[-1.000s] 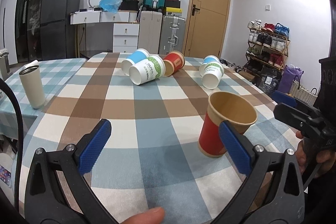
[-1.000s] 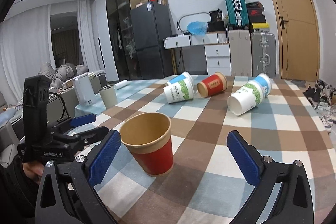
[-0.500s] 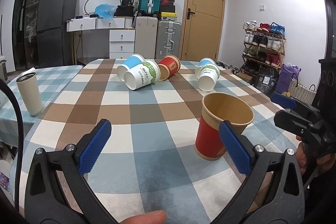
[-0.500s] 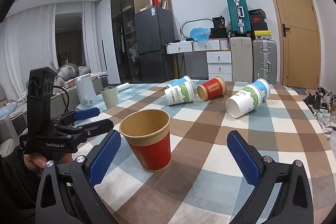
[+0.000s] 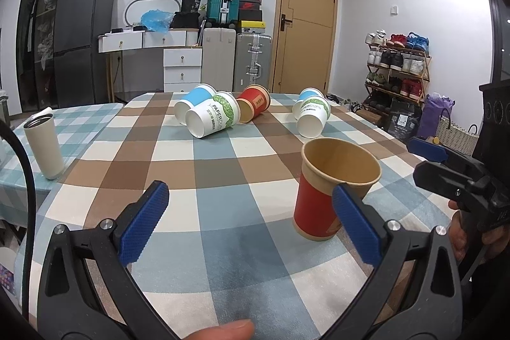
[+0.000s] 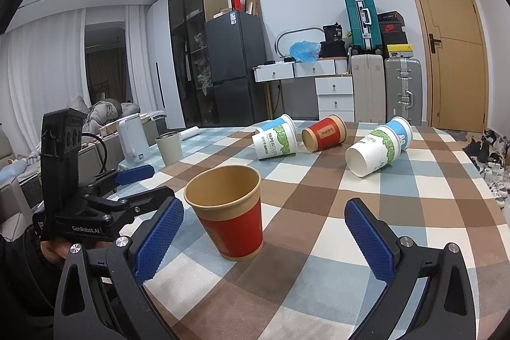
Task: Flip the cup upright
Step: 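Open the right tool and withdraw it from the upright cup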
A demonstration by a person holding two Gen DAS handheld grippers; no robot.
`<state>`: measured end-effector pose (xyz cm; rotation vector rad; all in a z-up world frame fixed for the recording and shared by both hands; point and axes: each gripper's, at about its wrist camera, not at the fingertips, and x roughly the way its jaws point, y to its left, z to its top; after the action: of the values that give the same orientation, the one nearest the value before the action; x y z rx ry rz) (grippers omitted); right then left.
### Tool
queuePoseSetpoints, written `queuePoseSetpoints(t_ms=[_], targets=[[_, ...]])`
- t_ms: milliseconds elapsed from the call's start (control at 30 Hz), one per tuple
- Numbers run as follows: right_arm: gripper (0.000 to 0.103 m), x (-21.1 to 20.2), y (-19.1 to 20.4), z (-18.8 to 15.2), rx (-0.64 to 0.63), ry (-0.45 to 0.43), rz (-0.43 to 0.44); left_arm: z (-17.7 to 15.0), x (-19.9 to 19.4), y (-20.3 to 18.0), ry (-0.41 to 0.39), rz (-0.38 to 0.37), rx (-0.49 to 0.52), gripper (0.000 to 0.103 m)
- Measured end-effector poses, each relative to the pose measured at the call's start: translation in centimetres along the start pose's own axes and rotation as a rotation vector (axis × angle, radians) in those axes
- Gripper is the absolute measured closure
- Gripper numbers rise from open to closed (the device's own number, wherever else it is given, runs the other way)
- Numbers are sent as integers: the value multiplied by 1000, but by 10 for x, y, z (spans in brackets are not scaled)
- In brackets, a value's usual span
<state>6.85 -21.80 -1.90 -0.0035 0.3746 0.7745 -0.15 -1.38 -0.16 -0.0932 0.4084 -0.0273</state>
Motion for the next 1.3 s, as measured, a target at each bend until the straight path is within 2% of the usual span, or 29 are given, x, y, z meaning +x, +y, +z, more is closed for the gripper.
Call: queuePoseSetpoints(t_ms=[1300], targets=[[0,1,0,-1,-8,7,4,-2,0,2,15,-13,0,1]])
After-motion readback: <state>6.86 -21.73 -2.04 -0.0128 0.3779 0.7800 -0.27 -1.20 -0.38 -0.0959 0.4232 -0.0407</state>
